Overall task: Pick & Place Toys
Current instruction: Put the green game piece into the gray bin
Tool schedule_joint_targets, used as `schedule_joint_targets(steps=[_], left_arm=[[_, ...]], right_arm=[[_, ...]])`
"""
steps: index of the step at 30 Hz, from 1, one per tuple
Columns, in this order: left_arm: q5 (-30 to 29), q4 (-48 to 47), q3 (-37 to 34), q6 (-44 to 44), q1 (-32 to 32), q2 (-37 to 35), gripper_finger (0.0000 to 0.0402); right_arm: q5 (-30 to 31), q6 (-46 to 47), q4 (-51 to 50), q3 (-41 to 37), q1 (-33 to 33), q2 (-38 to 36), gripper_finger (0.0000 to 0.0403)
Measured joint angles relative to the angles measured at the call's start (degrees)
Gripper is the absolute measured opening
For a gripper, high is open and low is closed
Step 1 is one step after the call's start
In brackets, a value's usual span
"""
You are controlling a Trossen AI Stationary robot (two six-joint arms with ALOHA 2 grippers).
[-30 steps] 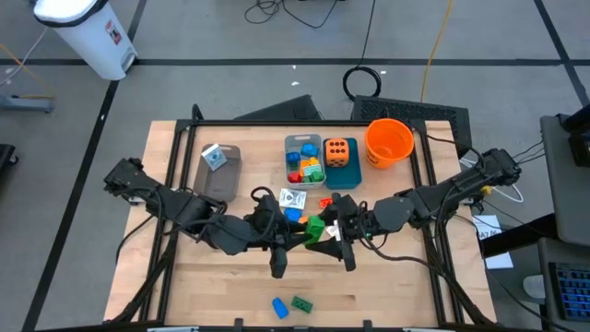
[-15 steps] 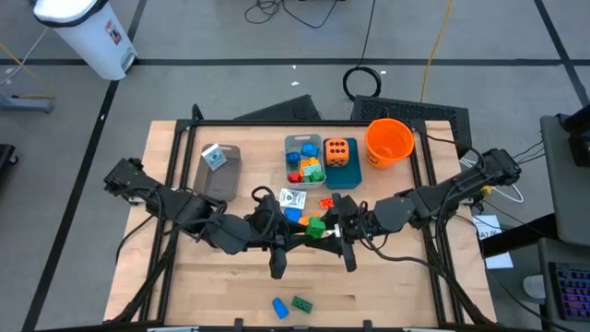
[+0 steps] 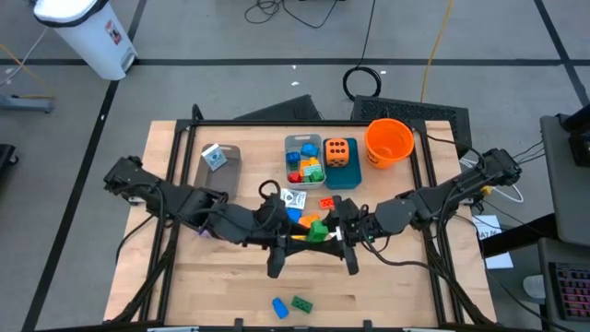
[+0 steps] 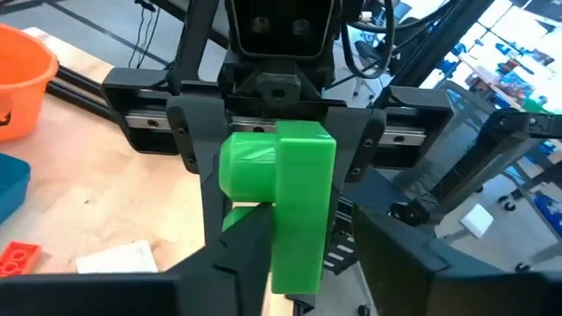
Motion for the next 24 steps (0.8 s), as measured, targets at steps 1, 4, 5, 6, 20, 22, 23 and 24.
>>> schedule_joint_targets(steps=[1, 4, 5, 6, 20, 22, 23, 24], left_arm=[[0.3, 0.0, 0.0, 0.4, 0.2, -0.2, 0.0179], [0.3, -0.4, 0.0, 3.0, 0.8, -0.7, 0.0205], [0.3, -0.5, 0.0, 3.7, 1.0, -1.1, 0.0211], [0.4, -0.9, 0.0, 4.3, 1.1, -1.6, 0.0215], [-4.9, -15.6, 0.0, 9.0, 3.3, -13.4, 0.0193], [-6.9, -18.2, 0.0, 9.2, 3.2, -15.7, 0.0188], [-7.7, -19.8, 0.0, 9.5, 3.2, -16.7, 0.0185], [-8.2, -20.5, 0.0, 9.9, 3.2, -17.6, 0.0183]], right_arm=[[0.3, 0.0, 0.0, 0.0, 0.0, 0.0, 0.0167], [0.7, 0.0, 0.4, 0.0, -0.1, 0.0, 0.0171], [1.0, -0.2, 0.4, 0.0, -0.1, 0.0, 0.0171], [1.1, -0.3, 0.4, 0.0, -0.3, 0.0, 0.0171], [0.4, -2.4, -1.4, 0.1, -6.6, -4.9, 0.0168], [0.3, -2.5, -2.3, 0.0, -8.6, -5.7, 0.0168], [0.2, -2.6, -2.1, 0.1, -10.0, -5.8, 0.0168], [0.0, -2.6, -2.1, 0.1, -11.3, -6.0, 0.0168]])
